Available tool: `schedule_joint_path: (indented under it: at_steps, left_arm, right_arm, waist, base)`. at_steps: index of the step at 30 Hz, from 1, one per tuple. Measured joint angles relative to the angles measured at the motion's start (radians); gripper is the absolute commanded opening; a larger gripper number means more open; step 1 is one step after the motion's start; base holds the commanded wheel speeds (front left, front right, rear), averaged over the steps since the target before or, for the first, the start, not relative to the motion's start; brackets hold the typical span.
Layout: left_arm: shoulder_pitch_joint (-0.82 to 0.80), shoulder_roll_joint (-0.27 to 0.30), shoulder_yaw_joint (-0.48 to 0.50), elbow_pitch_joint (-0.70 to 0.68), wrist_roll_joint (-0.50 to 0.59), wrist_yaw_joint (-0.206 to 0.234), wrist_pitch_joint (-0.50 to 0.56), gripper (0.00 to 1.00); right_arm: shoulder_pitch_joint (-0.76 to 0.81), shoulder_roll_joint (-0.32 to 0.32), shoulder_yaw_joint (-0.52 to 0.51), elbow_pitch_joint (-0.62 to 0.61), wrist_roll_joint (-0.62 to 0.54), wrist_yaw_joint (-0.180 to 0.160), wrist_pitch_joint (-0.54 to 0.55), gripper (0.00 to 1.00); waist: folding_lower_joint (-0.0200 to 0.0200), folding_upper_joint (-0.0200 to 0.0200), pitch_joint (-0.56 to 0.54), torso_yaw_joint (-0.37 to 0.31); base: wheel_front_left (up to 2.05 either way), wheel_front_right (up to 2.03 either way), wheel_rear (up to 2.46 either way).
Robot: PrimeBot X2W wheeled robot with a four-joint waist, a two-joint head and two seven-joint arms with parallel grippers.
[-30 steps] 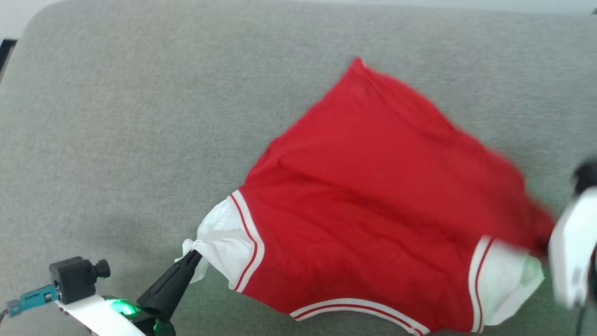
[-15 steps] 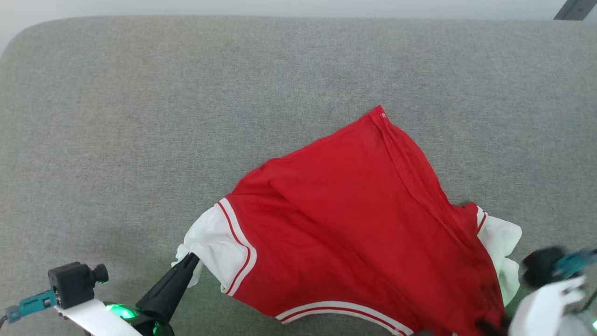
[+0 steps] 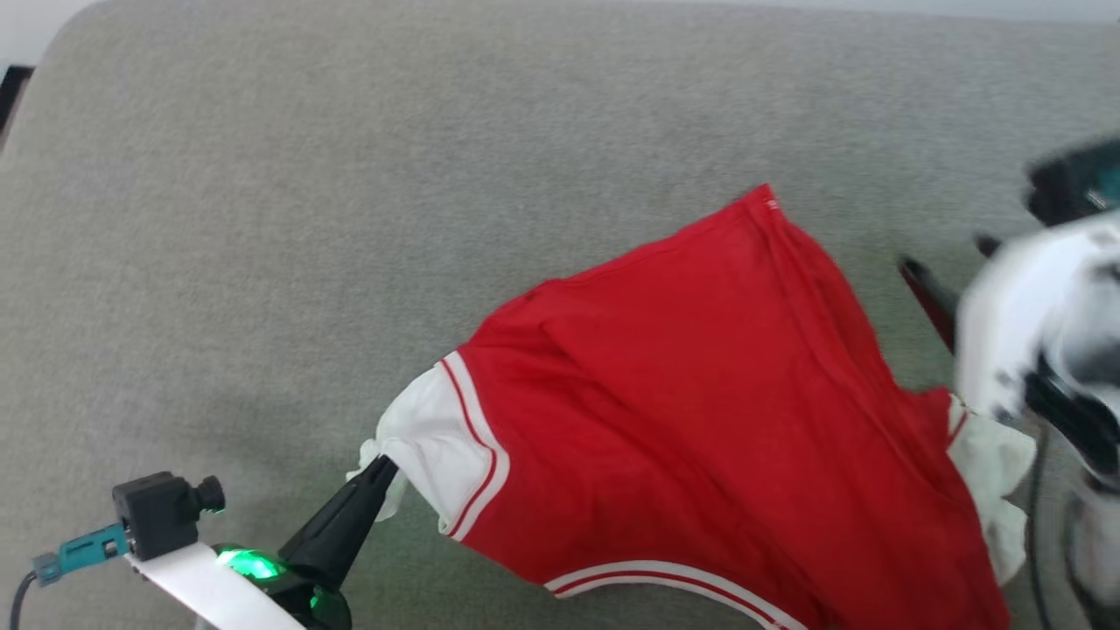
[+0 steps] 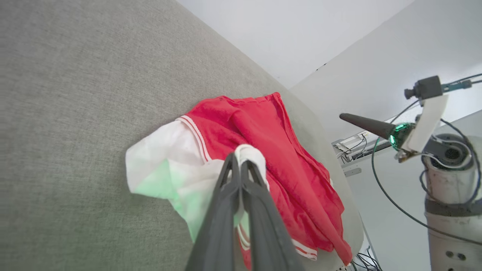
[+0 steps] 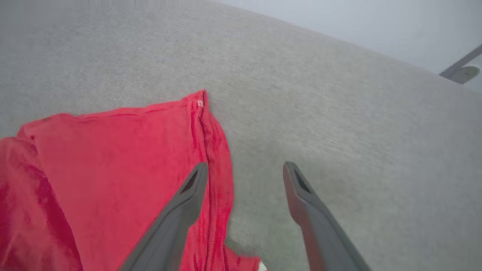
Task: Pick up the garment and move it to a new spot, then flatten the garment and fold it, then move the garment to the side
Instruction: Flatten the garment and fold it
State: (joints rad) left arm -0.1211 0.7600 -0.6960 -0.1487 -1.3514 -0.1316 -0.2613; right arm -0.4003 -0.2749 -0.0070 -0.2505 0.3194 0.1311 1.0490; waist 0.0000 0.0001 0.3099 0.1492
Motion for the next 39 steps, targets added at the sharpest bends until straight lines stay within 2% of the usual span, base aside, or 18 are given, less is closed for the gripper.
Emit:
schedule_joint_path:
  at_steps: [3,7,14,15,16,17,23,29,35,39]
  left_arm:
    - [-0.018,-0.004,-0.015,0.004,0.0,0.0,0.0,0.0]
    - [-0.045,-0.012,-0.032,0.007,-0.004,0.0,0.0,0.0]
    - [-0.082,-0.031,-0.059,0.017,-0.008,0.0,0.0,0.0]
    - [-0.083,-0.033,-0.063,0.021,-0.008,0.0,0.0,0.0]
    - [-0.086,-0.035,-0.07,0.026,-0.008,0.0,0.0,0.0]
    - [-0.091,-0.034,-0.076,0.031,-0.008,0.0,0.0,0.0]
    - [-0.186,-0.01,-0.14,0.077,-0.009,0.0,0.0,0.0]
    - [-0.44,0.025,-0.166,0.187,-0.036,0.0,0.003,0.0]
    - [-0.758,0.075,-0.078,0.321,-0.136,0.0,0.043,0.0]
    - [-0.966,0.082,0.014,0.428,-0.19,0.0,0.059,0.0]
  right_arm:
    - [-0.106,0.027,0.063,0.171,-0.036,0.0,-0.084,1.0]
    - [-0.201,0.03,0.14,0.359,-0.077,0.0,-0.139,1.0]
    - [-0.296,0.005,0.239,0.589,-0.104,0.0,-0.15,1.0]
    - [-0.307,0.001,0.253,0.612,-0.099,0.0,-0.137,0.48]
    - [-0.316,-0.001,0.262,0.626,-0.087,0.0,-0.129,0.28]
    - [-0.32,0.0,0.261,0.639,-0.071,0.0,-0.131,0.0]
    - [-0.354,0.025,0.188,0.69,-0.041,0.0,-0.255,0.0]
    - [-0.495,0.04,0.035,0.712,-0.07,0.0,-0.43,0.0]
    - [-0.741,0.122,-0.142,0.747,-0.186,0.0,-0.558,0.0]
    - [-0.907,0.188,-0.246,0.767,-0.297,0.002,-0.666,0.0]
  waist:
    - [0.0,0.0,0.015,0.022]
    - [0.0001,0.0,0.036,0.053]
    - [0.0,-0.0001,0.073,0.095]
    - [0.0,0.0,0.074,0.098]
    - [0.0,0.0,0.073,0.099]
    - [0.0,0.0,0.07,0.099]
    - [0.0,-0.0001,0.04,0.087]
    - [0.0,0.0,0.026,0.048]
    - [0.0,0.0,0.071,-0.01]
    - [0.0,0.0,0.116,-0.052]
  base:
    - [0.0,0.0,0.0]
    - [0.0,0.0,0.0]
    - [0.0,0.0,0.0]
    - [0.0,0.0,0.0]
    - [0.0,0.0,0.0]
    - [0.0,0.0,0.0]
    - [0.0,0.0,0.0]
    - [0.0,0.0,0.0]
    - [0.0,0.0,0.0]
    - [0.0,0.0,0.0]
